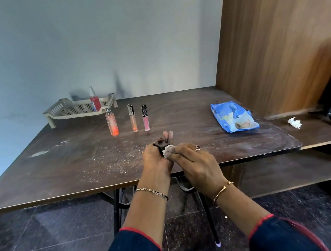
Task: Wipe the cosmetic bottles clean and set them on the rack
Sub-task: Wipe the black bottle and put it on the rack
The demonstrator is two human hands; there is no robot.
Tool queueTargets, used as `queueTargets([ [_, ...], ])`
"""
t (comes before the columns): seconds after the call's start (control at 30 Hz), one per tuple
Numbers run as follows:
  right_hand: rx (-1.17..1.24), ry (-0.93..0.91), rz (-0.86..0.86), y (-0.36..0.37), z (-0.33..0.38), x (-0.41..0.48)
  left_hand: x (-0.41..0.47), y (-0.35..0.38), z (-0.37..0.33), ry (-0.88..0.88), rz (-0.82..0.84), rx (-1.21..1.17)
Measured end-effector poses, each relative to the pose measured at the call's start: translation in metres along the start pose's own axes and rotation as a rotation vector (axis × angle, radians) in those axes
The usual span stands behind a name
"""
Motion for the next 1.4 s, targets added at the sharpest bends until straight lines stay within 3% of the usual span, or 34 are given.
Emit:
queueTargets([
  [0.1,-0.06,0.016,-0.021,-0.001,-0.005,0.005,0.0,0.001,0.0,-0.013,-0.012,-0.004],
  [0.27,-0.042,0.233,-0.109,0.005,-0.006,0.022,-0.003,0.001,0.002,0.039,-0.013,0.079],
  [0.53,-0.058,0.07,0.088,0.012,-0.003,0.008,-0.009,0.01,-0.017,0.16,-0.072,0.101],
  [0.9,0.142,0.451,0.032,0.026,-0.002,0.039,-0.032,0.021,-0.051,0.311,-0.067,0.117],
  [1.17,0.345,0.622,0.162,0.062,0.023,0.07,-0.037,0.016,-0.123,0.438,-0.043,0.172],
  [1.4,0.419,0.569,0.071,0.101,0.042,0.124,-0.025,0.039,-0.194,0.679,-0.05,0.421],
])
Point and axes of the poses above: each hand's wrist, its own x-axis towards the middle knuckle, its own y-axis out of the palm, z = x × y, the point moved 1 cm from there along x, towards the middle knuckle, and after that the axes turned 9 degrees about -x, right-handed, at the moved point
